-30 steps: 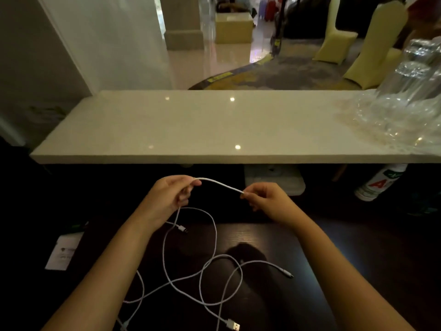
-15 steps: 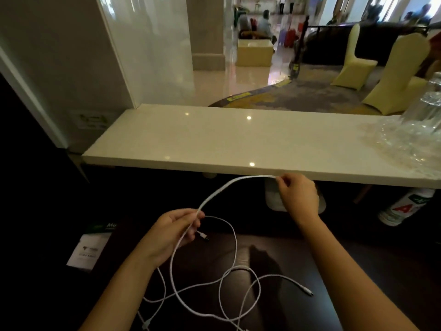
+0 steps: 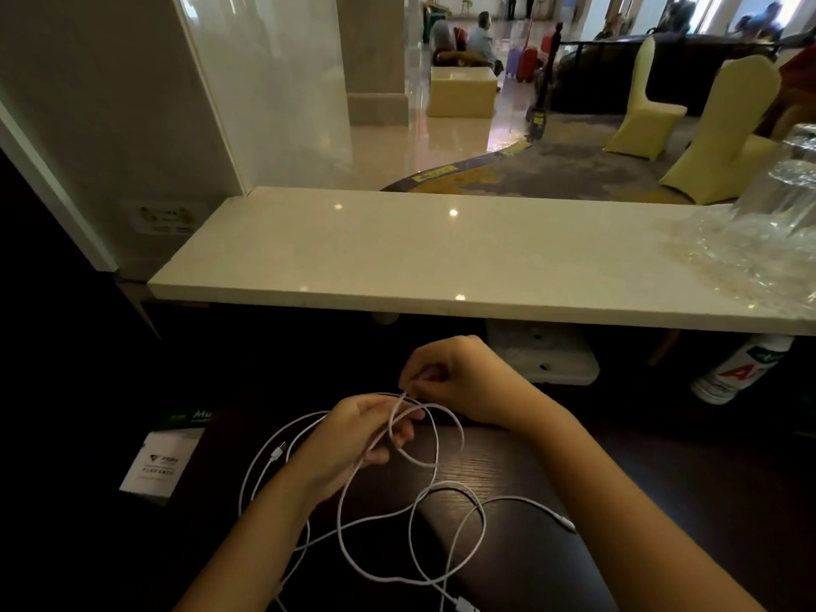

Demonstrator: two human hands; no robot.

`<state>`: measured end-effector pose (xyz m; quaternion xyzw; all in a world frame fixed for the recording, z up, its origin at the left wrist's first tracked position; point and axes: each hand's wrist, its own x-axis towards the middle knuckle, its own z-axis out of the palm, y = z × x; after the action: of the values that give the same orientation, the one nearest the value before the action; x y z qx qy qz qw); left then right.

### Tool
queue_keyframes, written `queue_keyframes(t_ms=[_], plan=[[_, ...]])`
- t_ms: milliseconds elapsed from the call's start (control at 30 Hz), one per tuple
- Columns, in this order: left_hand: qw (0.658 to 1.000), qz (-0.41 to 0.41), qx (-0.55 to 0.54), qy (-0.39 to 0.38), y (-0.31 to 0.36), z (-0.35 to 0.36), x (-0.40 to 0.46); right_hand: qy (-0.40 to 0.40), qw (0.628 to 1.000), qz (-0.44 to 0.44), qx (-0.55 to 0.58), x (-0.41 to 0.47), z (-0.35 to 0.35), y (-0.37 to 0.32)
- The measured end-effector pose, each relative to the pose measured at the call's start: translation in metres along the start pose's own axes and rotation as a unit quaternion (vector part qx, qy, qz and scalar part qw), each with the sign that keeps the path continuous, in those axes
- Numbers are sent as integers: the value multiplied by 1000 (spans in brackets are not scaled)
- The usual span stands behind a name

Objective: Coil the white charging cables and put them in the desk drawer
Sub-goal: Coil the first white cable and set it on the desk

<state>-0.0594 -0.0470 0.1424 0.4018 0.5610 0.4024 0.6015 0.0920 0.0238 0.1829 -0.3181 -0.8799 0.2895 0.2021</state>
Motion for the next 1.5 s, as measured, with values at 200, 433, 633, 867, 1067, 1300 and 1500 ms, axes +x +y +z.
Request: queue_keyframes(t_ms=[200,433,633,867,1067,1300,1500], plan=[[996,18,-82,-23,5,-2,-2,71,994,59,59,3,12,14],[993,46,-93,55,2,-12,7,25,997,24,-68,-2,16,11],[990,96,-57,88,1,-13,7,-14,930,191,313,-5,7,9],[988,105,-71,89,4,-7,5,-41,846,173,503,-11,10,13],[978,43,-205,14,4,-13,3,91,922,124,356,-9,12,15],[915,18,-398,-56,-5,-7,1,205,872,128,427,-4,37,16],[915,63,-397,-1,-3,-6,3,231,843,180,452,-7,49,18]])
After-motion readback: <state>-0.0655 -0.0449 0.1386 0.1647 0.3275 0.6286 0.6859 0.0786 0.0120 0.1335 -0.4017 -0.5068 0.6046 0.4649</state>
